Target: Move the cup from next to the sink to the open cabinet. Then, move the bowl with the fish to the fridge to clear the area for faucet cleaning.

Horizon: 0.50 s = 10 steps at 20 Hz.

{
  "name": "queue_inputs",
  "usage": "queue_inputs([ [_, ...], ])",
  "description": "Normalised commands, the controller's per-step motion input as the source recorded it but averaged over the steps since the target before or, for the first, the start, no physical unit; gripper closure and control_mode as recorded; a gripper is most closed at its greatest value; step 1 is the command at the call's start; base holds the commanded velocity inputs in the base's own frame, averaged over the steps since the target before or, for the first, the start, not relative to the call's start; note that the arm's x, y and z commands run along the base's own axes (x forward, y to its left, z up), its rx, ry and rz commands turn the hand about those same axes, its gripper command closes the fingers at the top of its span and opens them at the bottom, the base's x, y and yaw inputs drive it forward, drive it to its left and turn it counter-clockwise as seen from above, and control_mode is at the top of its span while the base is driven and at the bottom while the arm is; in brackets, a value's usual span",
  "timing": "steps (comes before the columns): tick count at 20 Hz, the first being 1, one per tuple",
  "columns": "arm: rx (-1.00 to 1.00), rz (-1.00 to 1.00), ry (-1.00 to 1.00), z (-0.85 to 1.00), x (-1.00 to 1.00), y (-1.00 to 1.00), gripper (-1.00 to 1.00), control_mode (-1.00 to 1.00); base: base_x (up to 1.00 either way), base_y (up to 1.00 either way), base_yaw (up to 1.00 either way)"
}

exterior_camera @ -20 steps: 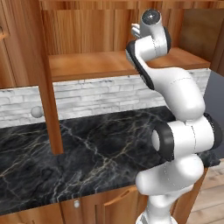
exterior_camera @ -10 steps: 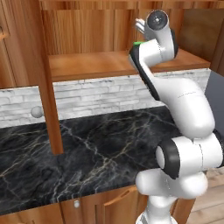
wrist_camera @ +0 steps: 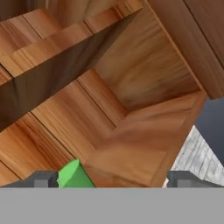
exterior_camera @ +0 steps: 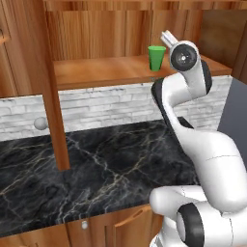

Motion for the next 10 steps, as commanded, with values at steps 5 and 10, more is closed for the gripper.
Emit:
queue_inputs([
  [5, 0.03, -0.23, 0.08, -0.46, -1.0, -0.03, -1.0, -1.0, 0.0, 0.0, 0.0],
  [10, 0.01, -0.08, 0.06, -0.18, -0.4, -0.01, -1.0, 1.0, -0.58, -0.04, -0.37],
])
